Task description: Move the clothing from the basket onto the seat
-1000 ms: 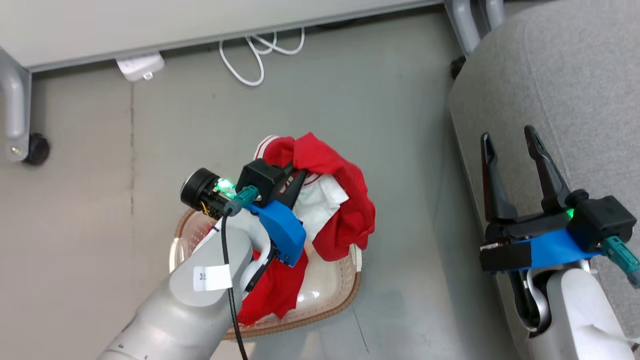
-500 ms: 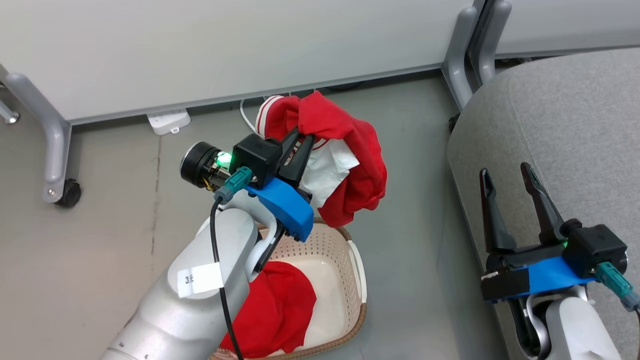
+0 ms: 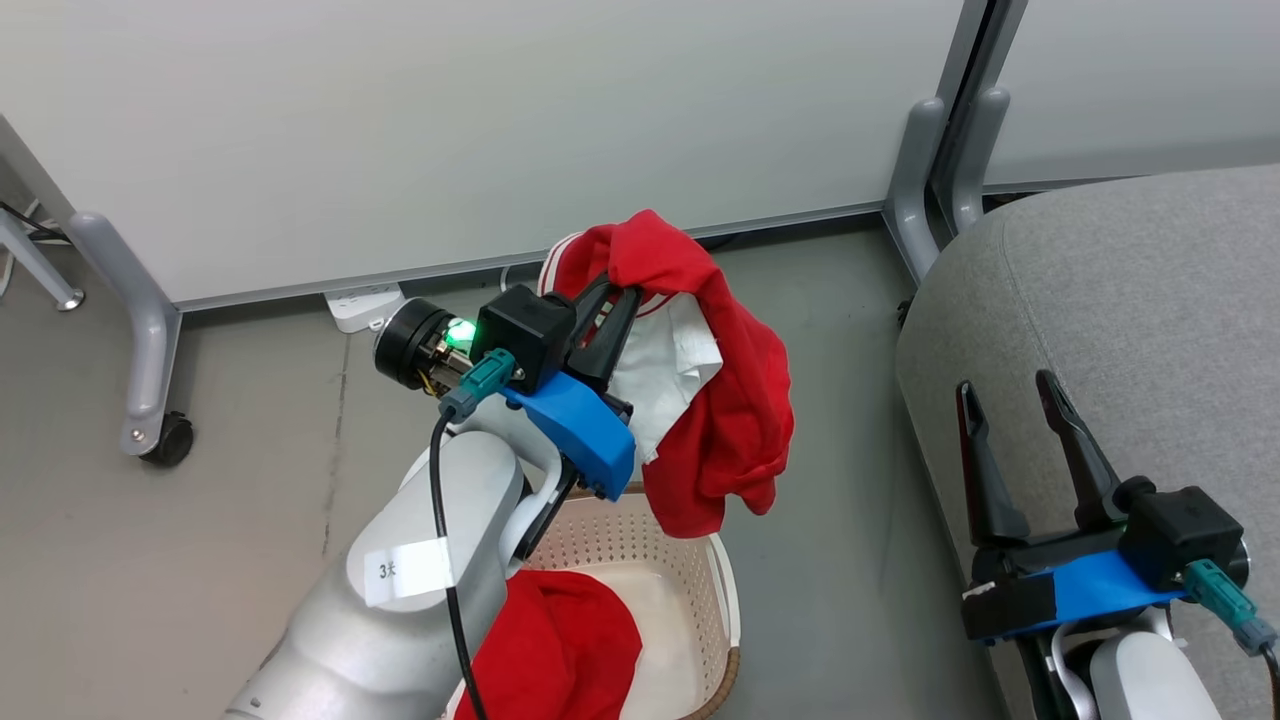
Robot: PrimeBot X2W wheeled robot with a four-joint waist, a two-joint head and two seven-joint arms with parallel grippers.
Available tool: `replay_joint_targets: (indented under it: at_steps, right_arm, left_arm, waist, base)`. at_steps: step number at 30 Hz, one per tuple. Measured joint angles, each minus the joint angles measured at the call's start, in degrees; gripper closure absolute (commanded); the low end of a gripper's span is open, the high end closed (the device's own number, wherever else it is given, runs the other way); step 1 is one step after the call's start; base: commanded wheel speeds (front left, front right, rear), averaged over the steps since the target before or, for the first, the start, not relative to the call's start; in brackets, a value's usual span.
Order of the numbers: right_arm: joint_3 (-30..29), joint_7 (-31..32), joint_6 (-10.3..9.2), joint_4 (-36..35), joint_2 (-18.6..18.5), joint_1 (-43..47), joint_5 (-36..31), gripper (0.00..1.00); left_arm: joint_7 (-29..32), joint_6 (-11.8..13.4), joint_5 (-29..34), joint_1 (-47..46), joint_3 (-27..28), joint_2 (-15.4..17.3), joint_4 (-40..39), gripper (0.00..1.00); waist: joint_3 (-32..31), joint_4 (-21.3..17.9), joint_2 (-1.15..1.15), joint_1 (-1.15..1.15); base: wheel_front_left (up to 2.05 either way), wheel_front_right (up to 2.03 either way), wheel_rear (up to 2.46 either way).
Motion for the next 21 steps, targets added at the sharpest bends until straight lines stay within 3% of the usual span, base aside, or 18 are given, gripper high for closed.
replay_joint_targets:
  at_steps: [12, 21]
  right_arm:
    - [3.58, 0.0, 0.0, -0.3, 0.0, -0.07, -1.14, 0.0]
    - [10.22, 0.0, 0.01, 0.11, -1.07, -6.49, -1.69, 0.0]
  left_arm:
    - [0.0, -0.41, 0.6, 0.82, 0.83, -0.66, 0.44, 1.0]
    - [0.0, -0.55, 1.43, 0.75, 1.26, -1.1, 0.36, 1.0]
  waist:
    - [-0.96, 0.62, 0.0, 0.0]
    - [0.43, 0.93, 0.0, 0.01]
  base:
    - [0.0, 0.0, 0.0]
    - [0.0, 0.0, 0.0]
